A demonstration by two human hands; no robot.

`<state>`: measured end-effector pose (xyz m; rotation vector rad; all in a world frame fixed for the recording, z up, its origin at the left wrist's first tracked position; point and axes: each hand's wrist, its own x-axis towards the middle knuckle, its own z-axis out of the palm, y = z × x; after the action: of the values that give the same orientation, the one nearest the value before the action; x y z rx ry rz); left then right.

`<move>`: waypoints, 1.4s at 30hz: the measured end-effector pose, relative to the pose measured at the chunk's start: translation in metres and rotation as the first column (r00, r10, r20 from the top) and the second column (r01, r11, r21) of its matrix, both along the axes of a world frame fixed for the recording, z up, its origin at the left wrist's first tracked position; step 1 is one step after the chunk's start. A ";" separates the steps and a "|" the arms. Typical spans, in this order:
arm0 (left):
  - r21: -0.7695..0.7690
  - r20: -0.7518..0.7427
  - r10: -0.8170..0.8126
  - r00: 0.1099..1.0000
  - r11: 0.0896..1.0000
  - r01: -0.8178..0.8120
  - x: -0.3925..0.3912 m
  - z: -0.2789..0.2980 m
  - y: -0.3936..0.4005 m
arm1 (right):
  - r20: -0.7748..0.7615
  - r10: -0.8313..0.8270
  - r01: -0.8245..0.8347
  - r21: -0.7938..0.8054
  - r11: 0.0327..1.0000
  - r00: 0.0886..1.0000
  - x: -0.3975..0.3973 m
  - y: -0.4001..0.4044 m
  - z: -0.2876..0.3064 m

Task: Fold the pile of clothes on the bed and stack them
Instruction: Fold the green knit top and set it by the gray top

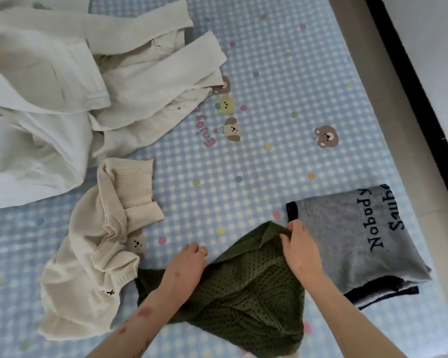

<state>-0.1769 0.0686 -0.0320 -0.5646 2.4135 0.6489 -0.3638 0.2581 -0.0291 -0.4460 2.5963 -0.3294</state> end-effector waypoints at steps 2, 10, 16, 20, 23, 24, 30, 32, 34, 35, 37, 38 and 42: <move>0.015 -0.007 -0.017 1.000 1.000 0.018 -0.013 -0.011 0.006 | 0.032 0.121 -0.124 0.073 0.990 0.992 -0.002 -0.005 -0.004; 0.300 0.247 0.132 0.960 0.932 -0.205 0.000 -0.019 0.007 | 0.148 0.238 -0.240 -0.009 0.971 0.960 -0.018 -0.023 -0.016; 0.588 0.237 0.243 0.941 0.735 -0.338 0.014 0.017 -0.041 | 0.462 0.152 -0.026 -0.268 0.963 0.874 -0.059 -0.023 0.041; 0.615 0.253 0.088 0.963 0.754 -0.230 0.021 0.042 -0.054 | 0.633 0.209 0.019 -0.333 0.943 0.745 -0.071 -0.017 0.095; 0.501 0.181 0.050 0.982 0.854 -0.136 0.037 0.051 -0.061 | 0.667 0.190 0.082 -0.354 0.932 0.721 -0.078 -0.004 0.126; 0.446 0.156 0.054 0.986 0.887 -0.119 0.043 0.054 -0.066 | 0.658 0.190 0.084 -0.361 0.929 0.728 -0.079 0.001 0.134; 0.198 0.017 0.234 0.972 0.952 -0.233 0.063 0.089 -0.096 | 0.629 0.208 0.002 -0.316 0.949 0.749 -0.076 0.006 0.170; 0.109 -0.023 0.233 0.972 0.967 -0.230 0.067 0.107 -0.110 | 0.585 0.199 0.012 -0.337 0.941 0.786 -0.079 0.000 0.184; 0.006 -0.064 0.226 0.972 0.974 -0.226 0.066 0.127 -0.126 | 0.524 0.190 0.023 -0.372 0.928 0.830 -0.084 -0.010 0.199; -0.035 -0.093 0.230 0.969 0.972 -0.234 0.064 0.136 -0.134 | 0.498 0.181 0.037 -0.397 0.917 0.848 -0.087 -0.016 0.206; -0.113 -0.190 0.257 0.948 0.953 -0.281 0.054 0.162 -0.150 | 0.441 0.165 0.070 -0.469 0.880 0.882 -0.095 -0.029 0.224; -0.150 -0.244 0.275 0.930 0.937 -0.316 0.048 0.178 -0.158 | 0.407 0.152 0.080 -0.499 0.863 0.901 -0.100 -0.036 0.233; -0.263 -0.468 0.242 0.850 0.880 -0.396 0.027 0.247 -0.190 | 0.260 0.160 0.037 -0.618 0.785 0.952 -0.119 -0.063 0.280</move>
<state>-0.1496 -0.1210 0.2153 -1.1029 2.9036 0.5128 -0.4824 0.1947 0.2507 -0.6415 2.1150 -1.1531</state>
